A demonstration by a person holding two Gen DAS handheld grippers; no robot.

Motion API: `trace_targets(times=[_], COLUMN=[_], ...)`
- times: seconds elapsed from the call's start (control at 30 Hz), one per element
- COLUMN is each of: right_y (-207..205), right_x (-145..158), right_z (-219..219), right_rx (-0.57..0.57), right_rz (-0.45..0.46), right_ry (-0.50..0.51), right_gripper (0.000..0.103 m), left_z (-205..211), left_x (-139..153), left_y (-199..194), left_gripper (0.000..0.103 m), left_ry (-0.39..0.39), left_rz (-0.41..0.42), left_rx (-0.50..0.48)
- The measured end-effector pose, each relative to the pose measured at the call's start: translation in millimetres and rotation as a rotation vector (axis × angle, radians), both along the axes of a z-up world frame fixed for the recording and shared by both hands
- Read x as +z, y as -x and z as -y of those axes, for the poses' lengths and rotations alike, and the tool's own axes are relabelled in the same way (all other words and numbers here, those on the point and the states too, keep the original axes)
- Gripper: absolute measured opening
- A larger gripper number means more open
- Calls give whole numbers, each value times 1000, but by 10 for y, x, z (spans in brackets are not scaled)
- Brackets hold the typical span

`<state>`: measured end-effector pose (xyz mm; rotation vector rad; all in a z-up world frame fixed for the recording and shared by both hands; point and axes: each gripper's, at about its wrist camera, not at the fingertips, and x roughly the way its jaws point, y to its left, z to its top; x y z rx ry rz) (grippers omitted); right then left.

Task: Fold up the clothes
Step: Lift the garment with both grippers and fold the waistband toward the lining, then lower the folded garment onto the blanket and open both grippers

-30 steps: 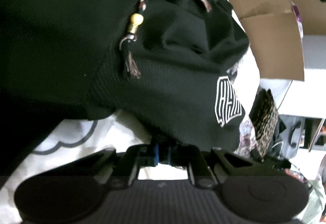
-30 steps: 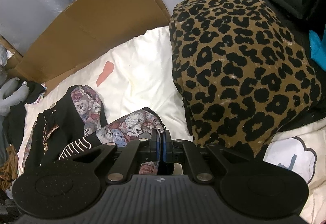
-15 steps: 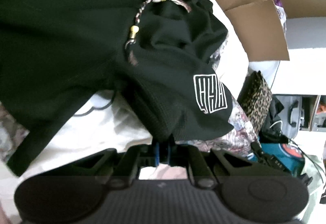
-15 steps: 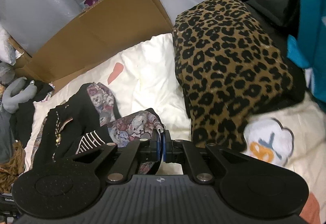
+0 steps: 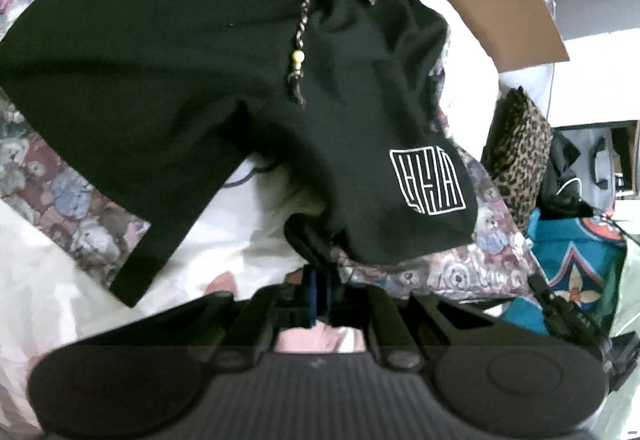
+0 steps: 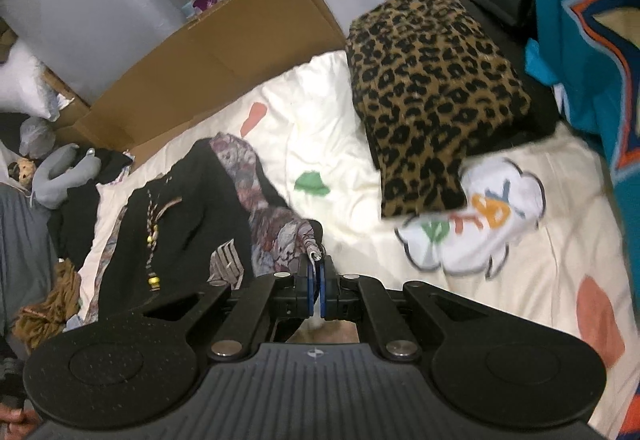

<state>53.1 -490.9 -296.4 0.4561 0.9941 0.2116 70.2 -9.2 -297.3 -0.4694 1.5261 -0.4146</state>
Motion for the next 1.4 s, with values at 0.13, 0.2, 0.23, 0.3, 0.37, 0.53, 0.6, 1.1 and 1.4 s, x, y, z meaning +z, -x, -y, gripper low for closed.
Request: trace_targets(times=[0.13,0.2,0.23,0.3,0.37,0.53,0.6,1.1,1.4], right_y=[198,268,301,365,416,452,446,301,173], right_x=[-154,-226,-256,-300,-319,-462,-555,-864,-1181], right_z=[48,74,83,91,80,26,-5,78,-271], right_rx=[-25,-40,-46,-53,-51,-34,-25,-54,131], right_rz=[-44,-61,-67,-77,-79,-107,-135,-164,-195], right_ry=[-5,-8,-9,-11,-8,35,48,7,146], right_gripper=[1,1,1,1,1,1,3,32,38], left_z=[-62,-72,-69,-43,-26,7,19,5,-22], left_x=[-67,-93,-93,-86,-100,-219,-265,-432,-435], left_y=[96,148,180,243,300,335,326,282,322], left_gripper=[3,3,3,3,3,3,3,3,4], left_ry=[-35,-61,-77,-117,-141,-196,-224,-277,-282], left_rz=[-24,-41,-51,-67,-84,-104,-106,-102,-96], left_rx=[-15,-34,-51,-97,-127,-159,-168,-163,-167])
